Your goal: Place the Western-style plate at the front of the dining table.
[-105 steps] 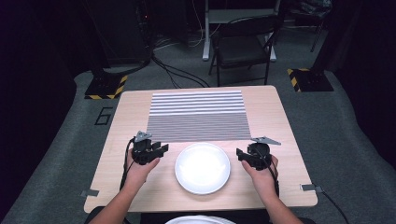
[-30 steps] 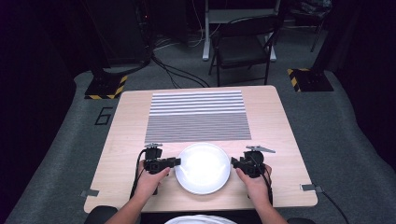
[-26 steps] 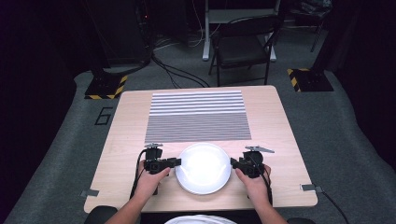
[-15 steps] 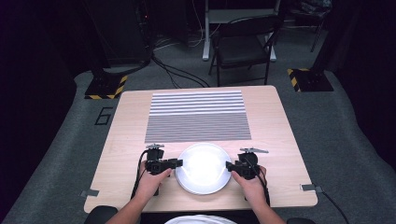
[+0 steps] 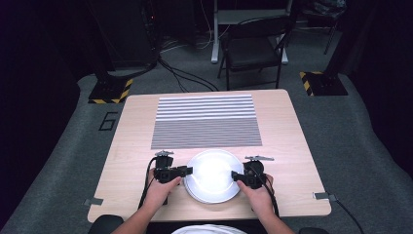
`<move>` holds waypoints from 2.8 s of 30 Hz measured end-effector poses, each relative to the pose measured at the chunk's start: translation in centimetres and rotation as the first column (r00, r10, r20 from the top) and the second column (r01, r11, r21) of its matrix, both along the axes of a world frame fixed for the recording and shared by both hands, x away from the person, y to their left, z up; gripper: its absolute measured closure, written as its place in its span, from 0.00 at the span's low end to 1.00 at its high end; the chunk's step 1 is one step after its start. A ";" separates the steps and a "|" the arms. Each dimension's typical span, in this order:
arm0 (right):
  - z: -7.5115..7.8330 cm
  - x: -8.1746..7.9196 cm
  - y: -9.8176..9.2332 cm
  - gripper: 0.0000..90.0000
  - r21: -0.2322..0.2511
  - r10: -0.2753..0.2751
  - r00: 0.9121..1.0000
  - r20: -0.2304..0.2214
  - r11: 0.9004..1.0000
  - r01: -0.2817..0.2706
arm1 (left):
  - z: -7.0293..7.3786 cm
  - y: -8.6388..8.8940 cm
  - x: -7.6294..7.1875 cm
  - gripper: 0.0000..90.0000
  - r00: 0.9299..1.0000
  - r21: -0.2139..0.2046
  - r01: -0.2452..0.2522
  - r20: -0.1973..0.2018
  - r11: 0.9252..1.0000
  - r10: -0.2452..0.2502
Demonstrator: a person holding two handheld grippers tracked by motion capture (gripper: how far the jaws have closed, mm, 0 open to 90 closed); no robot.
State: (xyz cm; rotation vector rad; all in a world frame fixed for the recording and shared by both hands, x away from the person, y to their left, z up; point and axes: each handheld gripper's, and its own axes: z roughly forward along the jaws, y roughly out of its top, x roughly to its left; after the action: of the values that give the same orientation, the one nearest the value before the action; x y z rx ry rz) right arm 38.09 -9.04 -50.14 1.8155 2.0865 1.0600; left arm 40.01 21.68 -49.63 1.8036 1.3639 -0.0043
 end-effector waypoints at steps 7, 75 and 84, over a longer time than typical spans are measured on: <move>0.6 0.2 -0.6 0.60 0.017 -0.031 0.999 0.025 0.999 0.031 | -0.1 -0.6 0.4 0.70 1.000 0.005 0.011 -0.007 1.000 -0.011; 2.5 -0.8 -4.9 0.78 -0.014 -0.108 0.994 0.007 0.994 0.108 | -0.9 -4.7 1.6 0.74 0.998 0.036 0.067 0.017 0.997 -0.067; 2.0 -0.9 -5.2 0.78 0.013 -0.119 0.993 -0.007 0.993 0.119 | -0.8 -4.8 0.7 0.71 0.998 0.028 0.065 0.013 0.997 -0.066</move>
State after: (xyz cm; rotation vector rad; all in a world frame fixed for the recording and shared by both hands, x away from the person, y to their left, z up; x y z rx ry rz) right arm 37.17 -14.27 -48.15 1.9249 1.9509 1.0421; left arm 40.72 16.86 -50.47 1.8674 1.3001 -0.0079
